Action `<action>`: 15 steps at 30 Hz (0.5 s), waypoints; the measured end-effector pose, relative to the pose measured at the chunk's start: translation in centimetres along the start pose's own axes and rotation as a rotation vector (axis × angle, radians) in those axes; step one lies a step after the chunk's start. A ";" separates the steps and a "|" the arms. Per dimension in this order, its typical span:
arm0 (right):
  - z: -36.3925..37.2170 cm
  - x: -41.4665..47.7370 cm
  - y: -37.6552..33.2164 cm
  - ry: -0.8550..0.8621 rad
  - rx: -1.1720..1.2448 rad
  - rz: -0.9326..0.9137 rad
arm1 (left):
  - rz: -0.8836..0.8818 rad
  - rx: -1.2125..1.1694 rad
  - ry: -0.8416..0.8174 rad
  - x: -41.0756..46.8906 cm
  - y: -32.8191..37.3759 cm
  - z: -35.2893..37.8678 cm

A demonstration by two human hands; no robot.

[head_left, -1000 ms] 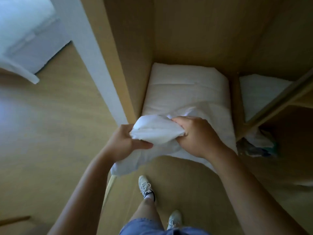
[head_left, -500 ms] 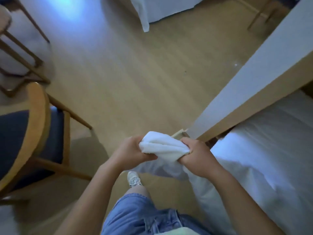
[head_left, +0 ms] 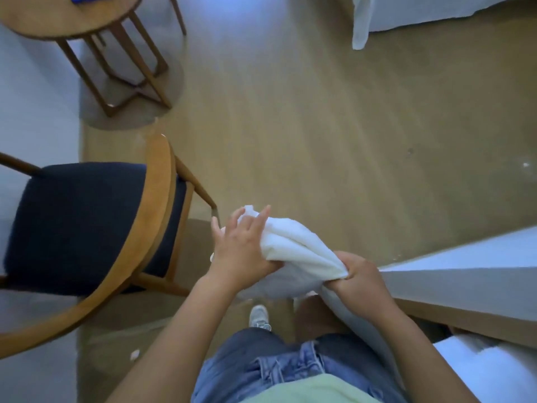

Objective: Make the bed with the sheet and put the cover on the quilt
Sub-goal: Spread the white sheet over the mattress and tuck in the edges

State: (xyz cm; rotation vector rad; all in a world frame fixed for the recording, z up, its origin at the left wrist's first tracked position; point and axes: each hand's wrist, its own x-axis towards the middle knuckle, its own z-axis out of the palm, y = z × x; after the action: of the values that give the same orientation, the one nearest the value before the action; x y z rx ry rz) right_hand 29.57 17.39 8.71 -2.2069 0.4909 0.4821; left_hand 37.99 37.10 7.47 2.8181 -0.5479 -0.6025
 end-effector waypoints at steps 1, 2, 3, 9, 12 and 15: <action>-0.3 1.6 0.0 -0.004 -0.003 -0.005 | 0.015 0.070 -0.123 1.5 -0.4 -0.4; -0.6 3.2 -0.1 -0.016 -0.023 -0.021 | 0.040 0.129 -0.220 3.1 -0.9 -0.6; -1.0 5.0 -0.2 -0.038 -0.056 -0.041 | 0.067 0.165 -0.287 4.7 -1.3 -1.0; -6.6 19.3 -3.4 -0.162 -0.159 -0.212 | 0.011 -0.042 -0.265 15.8 -1.3 -5.0; -11.4 25.4 -5.4 -0.225 -0.163 -0.238 | 0.015 -0.097 -0.157 21.1 -0.1 -7.9; -16.8 32.1 -8.1 -0.294 -0.170 -0.294 | -0.022 -0.136 -0.096 26.6 1.0 -11.2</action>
State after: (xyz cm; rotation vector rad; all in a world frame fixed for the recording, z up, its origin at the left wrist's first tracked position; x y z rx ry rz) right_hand 63.91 3.17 8.21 -2.2674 -0.0331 0.6935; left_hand 65.03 27.01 8.43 2.6819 -0.4743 -0.7530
